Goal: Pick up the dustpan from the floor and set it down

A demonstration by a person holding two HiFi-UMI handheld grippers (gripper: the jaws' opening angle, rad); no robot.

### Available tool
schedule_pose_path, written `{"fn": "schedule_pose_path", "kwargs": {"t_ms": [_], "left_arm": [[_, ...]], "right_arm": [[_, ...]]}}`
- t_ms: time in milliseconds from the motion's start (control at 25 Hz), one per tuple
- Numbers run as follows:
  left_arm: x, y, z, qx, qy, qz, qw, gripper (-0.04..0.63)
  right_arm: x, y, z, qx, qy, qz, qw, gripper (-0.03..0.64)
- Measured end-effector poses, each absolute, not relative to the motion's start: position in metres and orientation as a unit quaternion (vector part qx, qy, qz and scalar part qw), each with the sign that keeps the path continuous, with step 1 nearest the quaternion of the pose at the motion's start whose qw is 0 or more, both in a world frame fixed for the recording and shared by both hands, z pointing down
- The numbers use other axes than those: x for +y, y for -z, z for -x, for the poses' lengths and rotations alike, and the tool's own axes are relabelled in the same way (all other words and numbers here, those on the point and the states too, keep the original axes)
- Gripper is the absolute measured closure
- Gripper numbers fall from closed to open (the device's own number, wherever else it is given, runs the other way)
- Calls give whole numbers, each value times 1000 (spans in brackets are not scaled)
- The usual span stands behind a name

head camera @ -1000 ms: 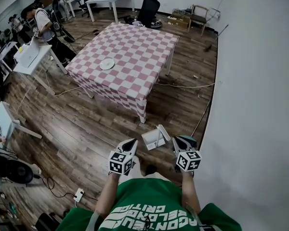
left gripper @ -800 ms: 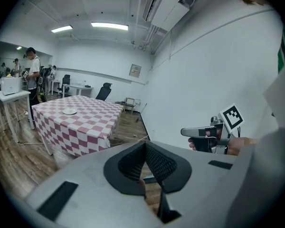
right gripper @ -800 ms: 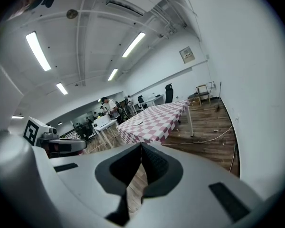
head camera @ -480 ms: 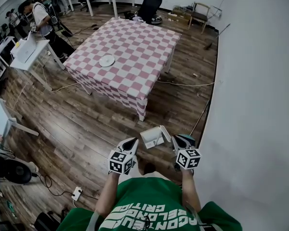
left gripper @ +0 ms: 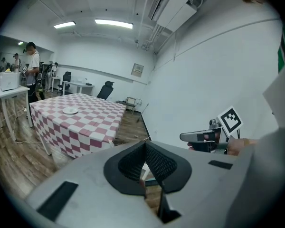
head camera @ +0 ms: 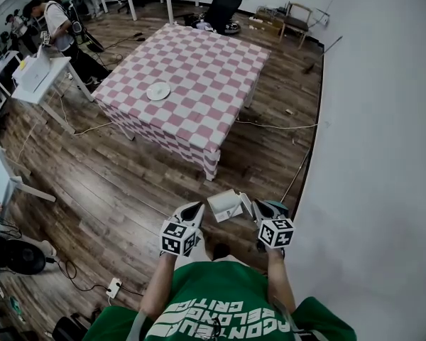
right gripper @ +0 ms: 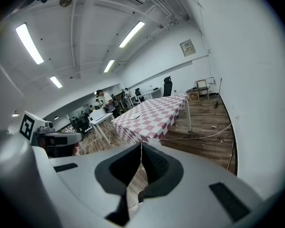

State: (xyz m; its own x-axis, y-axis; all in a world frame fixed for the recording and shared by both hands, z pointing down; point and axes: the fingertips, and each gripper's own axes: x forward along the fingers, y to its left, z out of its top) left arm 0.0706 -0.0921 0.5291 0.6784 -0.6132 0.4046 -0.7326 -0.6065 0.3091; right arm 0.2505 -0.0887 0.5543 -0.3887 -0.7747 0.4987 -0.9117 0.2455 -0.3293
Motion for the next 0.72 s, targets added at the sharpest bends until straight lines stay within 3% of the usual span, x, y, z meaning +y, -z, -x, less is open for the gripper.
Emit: {"fn": "schedule_pose_path", "kwargs": {"t_ms": [720], "left_arm": [[-132, -532, -62, -369, -138, -886, 243, 601]], "right_arm": [[-133, -589, -237, -755, -283, -550, 217, 607]]}}
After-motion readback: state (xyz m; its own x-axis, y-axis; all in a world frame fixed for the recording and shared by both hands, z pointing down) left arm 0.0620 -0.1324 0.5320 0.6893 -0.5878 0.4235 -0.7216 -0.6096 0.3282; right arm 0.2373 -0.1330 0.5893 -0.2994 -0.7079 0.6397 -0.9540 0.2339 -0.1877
